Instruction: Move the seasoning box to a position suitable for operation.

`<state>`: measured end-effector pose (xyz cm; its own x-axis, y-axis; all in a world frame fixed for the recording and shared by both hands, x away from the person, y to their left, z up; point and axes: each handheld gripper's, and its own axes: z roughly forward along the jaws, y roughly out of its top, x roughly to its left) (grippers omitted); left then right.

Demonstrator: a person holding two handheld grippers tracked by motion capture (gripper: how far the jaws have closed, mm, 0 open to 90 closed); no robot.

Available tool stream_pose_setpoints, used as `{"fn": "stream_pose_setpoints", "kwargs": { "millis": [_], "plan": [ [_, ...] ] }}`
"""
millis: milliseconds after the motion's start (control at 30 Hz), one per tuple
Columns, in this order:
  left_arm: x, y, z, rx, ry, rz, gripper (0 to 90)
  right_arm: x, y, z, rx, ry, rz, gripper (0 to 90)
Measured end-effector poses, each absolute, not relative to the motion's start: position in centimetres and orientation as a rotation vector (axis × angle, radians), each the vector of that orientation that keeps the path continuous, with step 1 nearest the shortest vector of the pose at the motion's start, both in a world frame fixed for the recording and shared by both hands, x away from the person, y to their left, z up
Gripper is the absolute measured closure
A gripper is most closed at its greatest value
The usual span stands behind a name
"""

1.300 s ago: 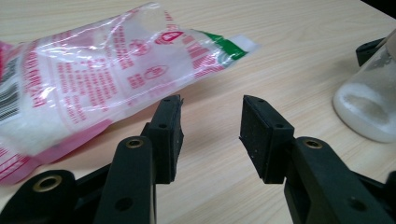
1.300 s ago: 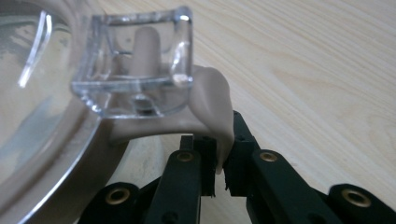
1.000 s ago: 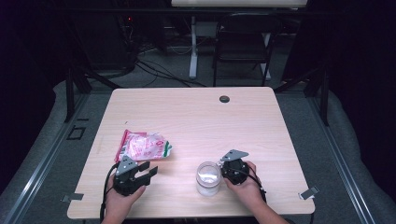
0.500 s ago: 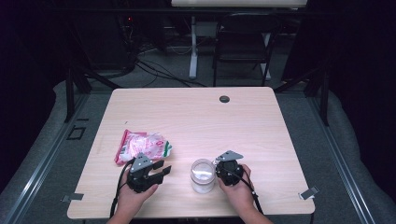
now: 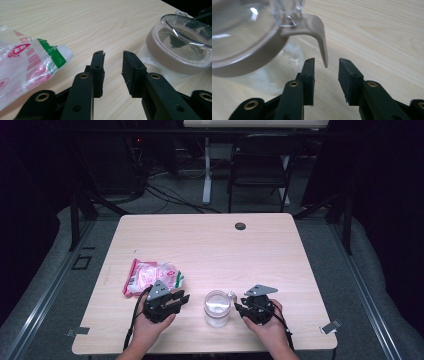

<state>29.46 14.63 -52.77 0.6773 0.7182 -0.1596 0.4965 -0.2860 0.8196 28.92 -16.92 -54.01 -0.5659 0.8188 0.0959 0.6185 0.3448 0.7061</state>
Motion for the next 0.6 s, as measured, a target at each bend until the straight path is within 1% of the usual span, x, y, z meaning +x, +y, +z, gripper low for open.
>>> {"fn": "stream_pose_setpoints", "kwargs": {
  "millis": [100,133,167,200,233,267,300,333,367,433,600],
  "plan": [
    [29.5,14.4,-52.8,1.962,0.940,0.292,75.2,28.6,-17.3,-53.0,1.255,2.311,1.057,67.3],
    [29.4,14.3,-52.8,1.968,0.938,0.288,77.1,28.5,-17.5,-52.7,1.249,2.301,1.067,67.4],
    [29.4,14.3,-52.7,1.972,0.935,0.286,81.2,28.3,-17.9,-52.0,1.250,2.286,1.081,67.4],
    [29.4,14.2,-52.7,1.974,0.931,0.283,81.2,28.3,-17.9,-52.0,1.250,2.286,1.081,67.4],
    [29.3,14.2,-52.6,1.972,0.932,0.276,84.3,28.2,-18.2,-51.5,1.255,2.283,1.097,67.4],
    [29.2,14.1,-52.6,1.973,0.930,0.277,84.3,28.2,-18.2,-51.5,1.255,2.283,1.097,67.4],
    [29.1,14.1,-52.4,1.983,0.922,0.278,86.5,28.1,-18.3,-51.3,1.254,2.281,1.101,67.3],
    [29.1,14.0,-52.3,1.983,0.913,0.278,88.2,28.2,-18.5,-51.2,1.260,2.284,1.124,67.8],
    [29.1,13.9,-52.1,1.993,0.904,0.279,90.0,28.2,-18.7,-50.8,1.268,2.305,1.140,71.4],
    [29.0,13.6,-51.6,2.001,0.894,0.269,90.0,28.2,-18.8,-50.5,1.269,2.308,1.139,72.2],
    [29.5,12.6,-50.0,2.046,0.841,0.246,90.0,29.0,-18.7,-48.6,1.256,2.323,1.146,72.7]
  ]
}}
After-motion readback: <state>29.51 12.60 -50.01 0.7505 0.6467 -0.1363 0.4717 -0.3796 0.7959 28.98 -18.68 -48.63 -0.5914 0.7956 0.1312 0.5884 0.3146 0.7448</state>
